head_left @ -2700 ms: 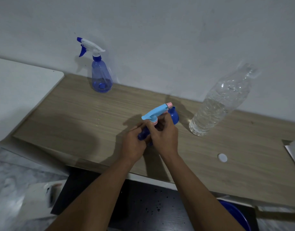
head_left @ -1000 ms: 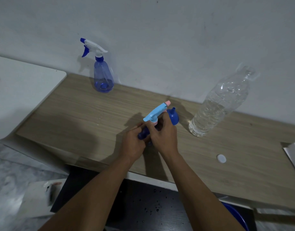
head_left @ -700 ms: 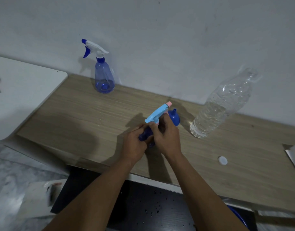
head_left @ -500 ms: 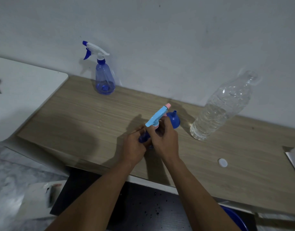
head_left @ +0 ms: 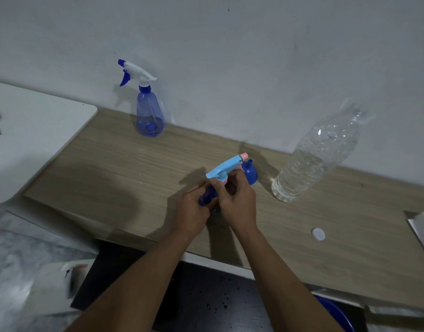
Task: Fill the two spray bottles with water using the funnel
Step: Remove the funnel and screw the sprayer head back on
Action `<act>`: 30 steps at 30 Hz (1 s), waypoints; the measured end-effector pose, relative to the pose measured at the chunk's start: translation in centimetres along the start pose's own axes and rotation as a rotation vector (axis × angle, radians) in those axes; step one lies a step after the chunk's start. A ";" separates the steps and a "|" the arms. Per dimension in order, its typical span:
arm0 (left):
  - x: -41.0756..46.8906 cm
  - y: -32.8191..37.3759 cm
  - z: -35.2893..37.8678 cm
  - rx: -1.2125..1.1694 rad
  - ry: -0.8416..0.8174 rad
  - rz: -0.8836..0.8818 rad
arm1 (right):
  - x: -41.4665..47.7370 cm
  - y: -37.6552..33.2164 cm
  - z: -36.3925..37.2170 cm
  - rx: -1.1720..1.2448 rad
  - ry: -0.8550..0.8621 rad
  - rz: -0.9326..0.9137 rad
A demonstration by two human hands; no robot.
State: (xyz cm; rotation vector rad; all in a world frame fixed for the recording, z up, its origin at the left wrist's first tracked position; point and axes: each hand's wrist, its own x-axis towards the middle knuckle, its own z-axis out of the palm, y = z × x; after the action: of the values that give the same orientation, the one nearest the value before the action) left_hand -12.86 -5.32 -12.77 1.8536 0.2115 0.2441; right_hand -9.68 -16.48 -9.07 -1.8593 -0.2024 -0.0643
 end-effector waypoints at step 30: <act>-2.6 1.2 -5.9 0.463 -0.006 -0.015 | -0.2 -2.1 1.7 -0.124 0.053 0.168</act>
State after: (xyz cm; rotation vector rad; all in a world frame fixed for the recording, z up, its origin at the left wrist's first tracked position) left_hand -16.98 -0.90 -10.13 2.3097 0.2965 0.1891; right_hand -10.38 -14.29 -7.61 -1.9884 -0.0052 -0.0105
